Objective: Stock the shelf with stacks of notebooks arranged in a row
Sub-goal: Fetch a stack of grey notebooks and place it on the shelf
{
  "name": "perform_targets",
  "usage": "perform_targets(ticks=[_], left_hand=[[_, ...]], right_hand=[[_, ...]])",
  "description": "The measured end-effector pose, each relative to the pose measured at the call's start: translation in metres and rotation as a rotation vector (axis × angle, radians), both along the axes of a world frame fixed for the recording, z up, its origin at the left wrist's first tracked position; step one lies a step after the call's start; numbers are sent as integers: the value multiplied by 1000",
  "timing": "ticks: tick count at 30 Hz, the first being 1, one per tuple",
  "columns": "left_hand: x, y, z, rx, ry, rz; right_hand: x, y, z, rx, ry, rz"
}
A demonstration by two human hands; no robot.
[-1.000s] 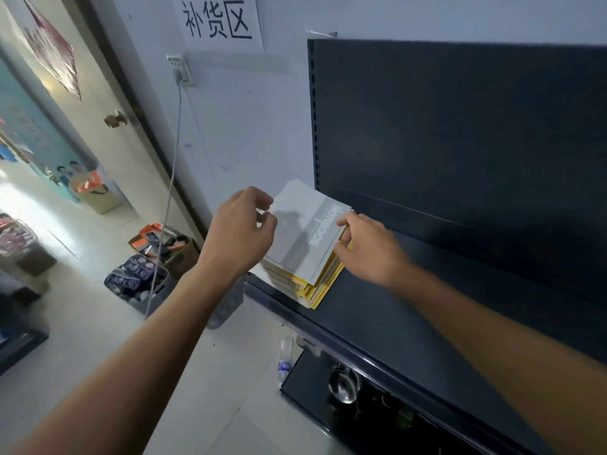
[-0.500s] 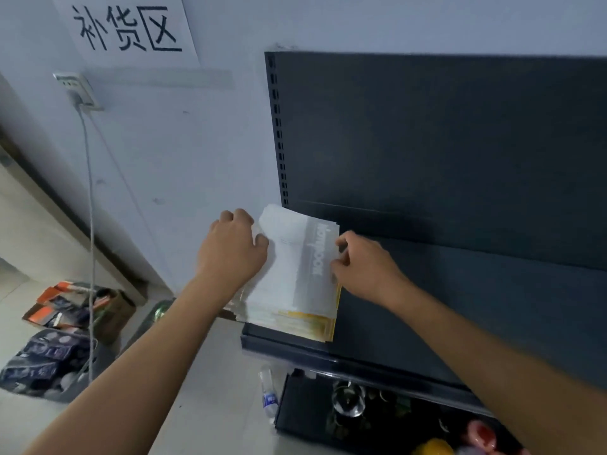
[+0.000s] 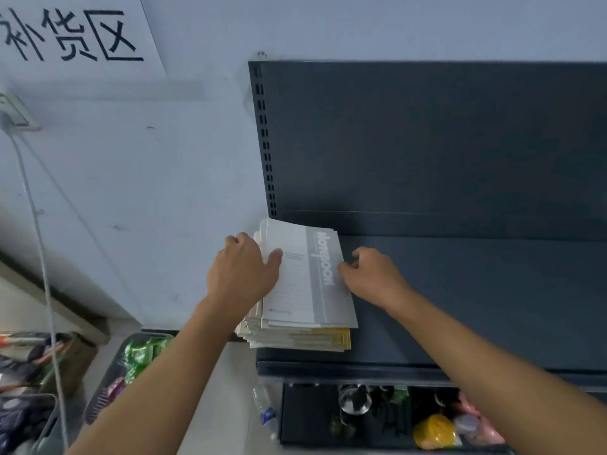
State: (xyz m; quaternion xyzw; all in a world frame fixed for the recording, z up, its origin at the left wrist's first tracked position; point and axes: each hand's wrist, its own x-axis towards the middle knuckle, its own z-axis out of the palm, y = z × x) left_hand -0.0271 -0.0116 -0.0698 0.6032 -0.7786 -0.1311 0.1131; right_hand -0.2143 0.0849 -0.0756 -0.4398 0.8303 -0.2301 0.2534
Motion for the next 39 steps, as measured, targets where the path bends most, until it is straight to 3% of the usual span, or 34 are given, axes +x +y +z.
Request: perform_targets(ticks=[3, 14, 19, 22, 27, 39], left_hand=[[0, -2, -2, 21, -28, -46], [6, -7, 5, 101, 12, -73], [10, -8, 11, 124, -2, -46], [10, -7, 12, 124, 21, -32], [13, -5, 17, 119, 48, -7], [19, 4, 28, 108, 155, 13]], right_hand=[[5, -6, -3, 19, -25, 0], [41, -2, -17, -29, 284, 146], [48, -1, -18, -35, 303, 157], [47, -2, -18, -25, 233, 112], [36, -9, -13, -74, -101, -41], [41, -8, -6, -54, -293, -83]])
